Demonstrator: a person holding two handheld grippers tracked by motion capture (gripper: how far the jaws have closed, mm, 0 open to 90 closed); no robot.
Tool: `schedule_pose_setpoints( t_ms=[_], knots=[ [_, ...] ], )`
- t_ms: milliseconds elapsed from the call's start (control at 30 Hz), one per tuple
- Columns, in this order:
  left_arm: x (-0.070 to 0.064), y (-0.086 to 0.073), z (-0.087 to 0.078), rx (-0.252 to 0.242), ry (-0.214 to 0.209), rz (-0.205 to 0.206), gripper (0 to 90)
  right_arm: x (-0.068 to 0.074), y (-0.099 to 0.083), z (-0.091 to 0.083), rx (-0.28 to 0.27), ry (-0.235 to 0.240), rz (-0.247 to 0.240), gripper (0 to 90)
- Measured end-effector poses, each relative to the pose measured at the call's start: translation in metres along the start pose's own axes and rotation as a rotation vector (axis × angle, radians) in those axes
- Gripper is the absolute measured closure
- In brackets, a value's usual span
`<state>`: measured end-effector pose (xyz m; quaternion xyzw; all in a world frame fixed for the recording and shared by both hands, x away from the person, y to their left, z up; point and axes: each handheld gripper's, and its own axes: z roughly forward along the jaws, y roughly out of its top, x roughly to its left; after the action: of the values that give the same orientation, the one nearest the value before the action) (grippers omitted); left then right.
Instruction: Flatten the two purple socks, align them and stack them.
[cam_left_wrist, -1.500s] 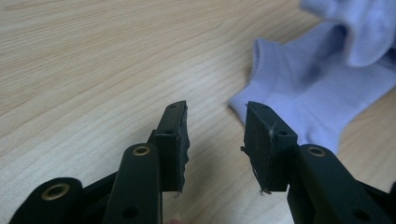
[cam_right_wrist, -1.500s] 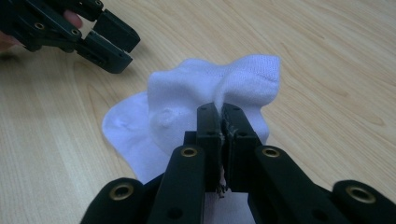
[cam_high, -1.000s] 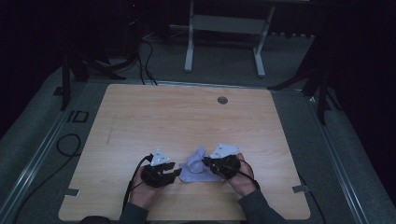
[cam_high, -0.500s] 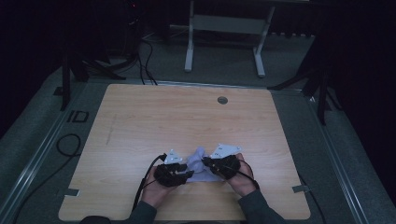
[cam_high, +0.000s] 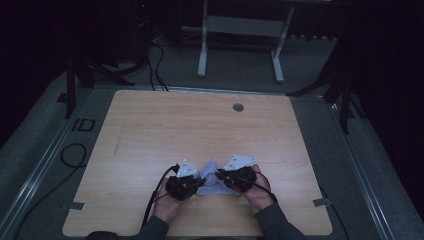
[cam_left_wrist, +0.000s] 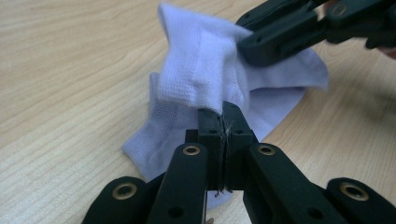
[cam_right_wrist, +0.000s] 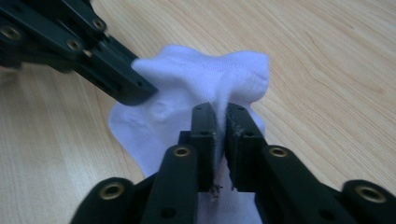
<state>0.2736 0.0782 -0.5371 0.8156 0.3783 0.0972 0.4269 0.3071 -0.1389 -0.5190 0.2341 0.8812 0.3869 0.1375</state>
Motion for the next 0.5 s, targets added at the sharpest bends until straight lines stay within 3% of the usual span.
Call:
schedule_pose_setpoints(
  t_ms=[200,367,500],
  knots=[
    [-0.002,0.002,-0.004,-0.011,0.009,0.017,89.0,-0.001,0.0,-0.009,-0.038,0.003,0.013,71.9],
    [-0.002,0.002,-0.004,-0.01,0.012,0.017,89.0,-0.009,0.0,-0.031,-0.095,-0.02,0.047,70.8],
    [-0.001,0.002,-0.004,-0.009,0.014,0.017,89.0,-0.024,-0.011,-0.041,-0.056,-0.064,0.105,71.2]
  ],
)
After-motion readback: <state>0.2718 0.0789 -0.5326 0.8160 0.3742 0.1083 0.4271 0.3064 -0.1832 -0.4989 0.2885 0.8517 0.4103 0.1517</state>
